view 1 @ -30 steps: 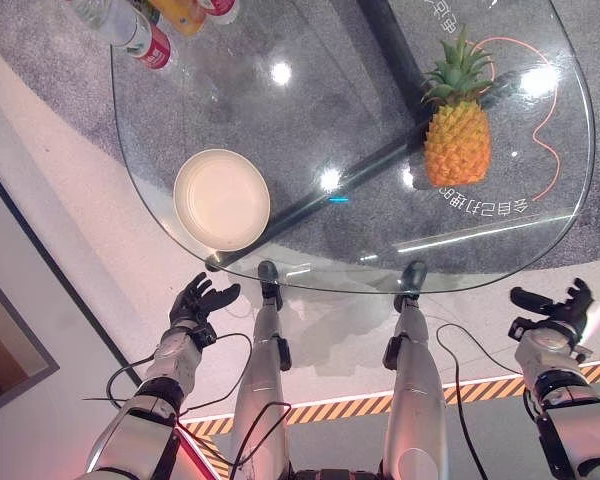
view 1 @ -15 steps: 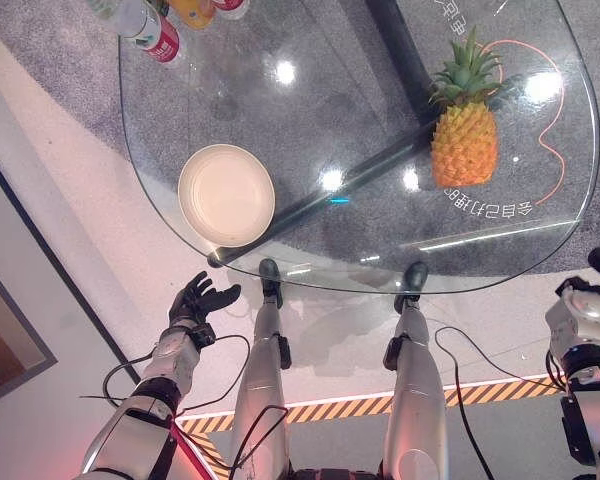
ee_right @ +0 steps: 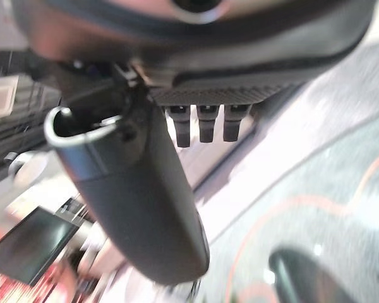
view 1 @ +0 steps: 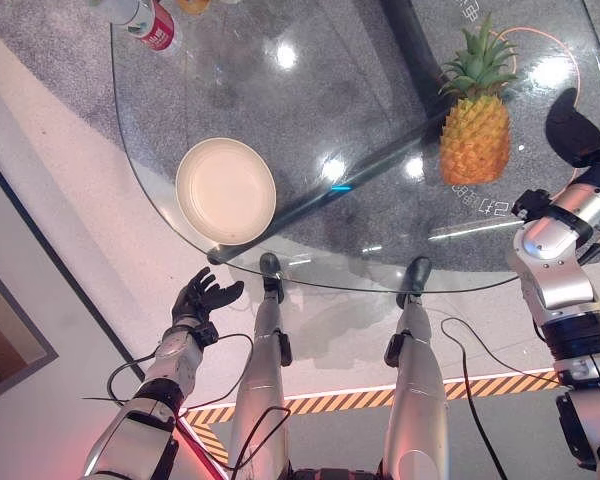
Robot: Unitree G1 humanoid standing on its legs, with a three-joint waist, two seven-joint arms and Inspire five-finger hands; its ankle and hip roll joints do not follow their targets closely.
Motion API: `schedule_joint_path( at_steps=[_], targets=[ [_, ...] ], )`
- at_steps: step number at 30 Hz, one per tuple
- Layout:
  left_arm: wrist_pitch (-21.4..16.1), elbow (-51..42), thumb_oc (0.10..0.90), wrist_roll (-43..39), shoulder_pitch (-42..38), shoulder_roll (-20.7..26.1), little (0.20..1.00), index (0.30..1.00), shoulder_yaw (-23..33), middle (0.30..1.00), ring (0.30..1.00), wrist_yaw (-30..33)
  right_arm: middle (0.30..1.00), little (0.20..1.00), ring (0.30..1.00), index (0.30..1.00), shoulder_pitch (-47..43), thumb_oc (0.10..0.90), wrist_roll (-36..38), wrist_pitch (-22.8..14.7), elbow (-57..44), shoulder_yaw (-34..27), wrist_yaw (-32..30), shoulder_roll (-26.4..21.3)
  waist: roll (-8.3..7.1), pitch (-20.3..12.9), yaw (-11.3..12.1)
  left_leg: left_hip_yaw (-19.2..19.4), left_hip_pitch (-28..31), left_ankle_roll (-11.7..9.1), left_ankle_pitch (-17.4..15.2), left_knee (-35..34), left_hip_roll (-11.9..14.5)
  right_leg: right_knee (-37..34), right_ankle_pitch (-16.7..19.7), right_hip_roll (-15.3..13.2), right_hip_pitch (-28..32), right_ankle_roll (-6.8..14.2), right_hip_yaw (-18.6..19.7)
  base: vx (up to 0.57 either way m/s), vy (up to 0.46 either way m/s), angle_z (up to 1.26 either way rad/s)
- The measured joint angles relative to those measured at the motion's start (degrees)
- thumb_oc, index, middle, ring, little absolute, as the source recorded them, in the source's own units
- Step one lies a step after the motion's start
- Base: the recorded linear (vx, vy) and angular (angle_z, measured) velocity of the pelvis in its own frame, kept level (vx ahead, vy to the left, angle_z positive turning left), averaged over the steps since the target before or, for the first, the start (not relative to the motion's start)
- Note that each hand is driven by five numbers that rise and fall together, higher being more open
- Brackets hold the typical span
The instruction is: Pick up the fruit to the plate
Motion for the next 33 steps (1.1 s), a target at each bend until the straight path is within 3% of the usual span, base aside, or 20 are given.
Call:
schedule_joint_path(
  at_steps=[16, 33],
  targets=[
    [-0.5, 0.0, 0.800, 2.0, 1.6, -2.3, 0.900, 0.900, 0.7, 0.900, 0.900, -0.3, 0.900, 0.900, 0.900, 0.900, 2.4, 0.800, -1.6, 4.8, -3.6, 7.4, 12.5, 1.9, 0.02, 0.0, -0.1, 0.5, 0.8, 0.5, 0.4, 0.0, -0.5, 0.7, 0.0, -0.6, 0.2, 0.1, 0.6, 0.00, 0.007, 0.00],
    [-0.9, 0.2, 0.800, 2.0, 1.7, -2.4, 0.900, 0.900, 0.4, 0.900, 0.900, -0.5, 0.900, 0.900, 0.900, 0.900, 2.8, 0.800, 0.3, 4.9, -3.7, 8.3, 12.8, 3.3, 0.06, 0.0, 0.1, 0.7, 1.3, 0.5, 0.4, 0.0, -0.6, 1.1, -0.1, -0.7, 0.2, 0.1, 0.8, 0.00, 0.000, 0.00]
  ],
)
